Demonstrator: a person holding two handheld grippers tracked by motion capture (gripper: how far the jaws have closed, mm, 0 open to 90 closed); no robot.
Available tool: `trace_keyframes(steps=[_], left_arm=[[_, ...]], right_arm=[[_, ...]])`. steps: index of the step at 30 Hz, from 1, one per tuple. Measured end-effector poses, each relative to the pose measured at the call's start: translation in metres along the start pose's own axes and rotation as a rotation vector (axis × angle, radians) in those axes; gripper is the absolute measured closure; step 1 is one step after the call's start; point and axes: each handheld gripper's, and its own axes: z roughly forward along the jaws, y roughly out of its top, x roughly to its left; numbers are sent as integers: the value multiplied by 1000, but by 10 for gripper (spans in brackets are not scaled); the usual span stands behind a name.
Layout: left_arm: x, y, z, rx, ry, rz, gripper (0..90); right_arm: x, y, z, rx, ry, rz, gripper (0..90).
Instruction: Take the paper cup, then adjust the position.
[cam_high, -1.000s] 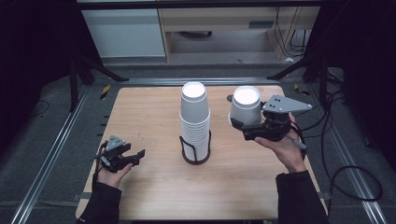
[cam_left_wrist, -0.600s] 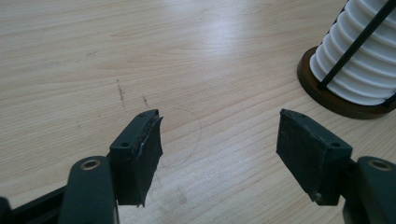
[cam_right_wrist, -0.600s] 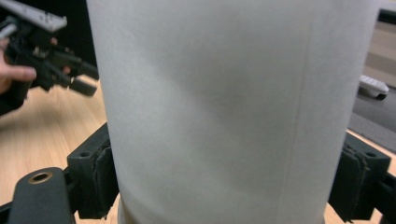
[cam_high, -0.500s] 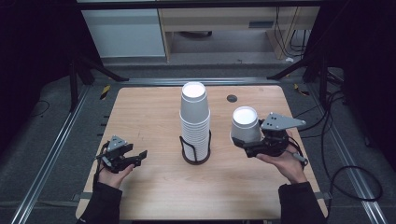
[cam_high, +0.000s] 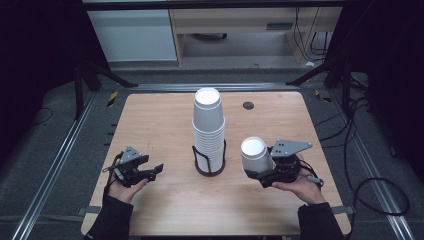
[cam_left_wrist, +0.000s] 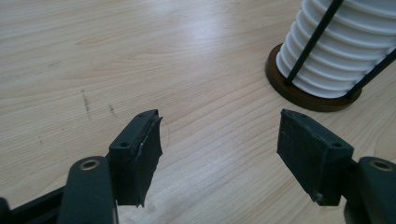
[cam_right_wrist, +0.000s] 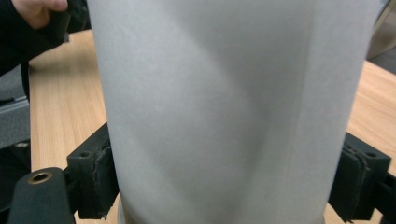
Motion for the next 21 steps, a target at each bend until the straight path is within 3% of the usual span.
trace_keyframes(steps=[7, 14, 21], left_arm=[[-8, 4, -3, -11, -34, 31, 289], [-21, 10, -7, -14, -79, 86, 276], [-33, 14, -7, -17, -145, 114, 258]], right_arm=[[4, -3, 8, 13, 44, -14, 141], [13, -6, 24, 61, 124, -57, 141], [23, -5, 37, 98, 184, -86, 139]])
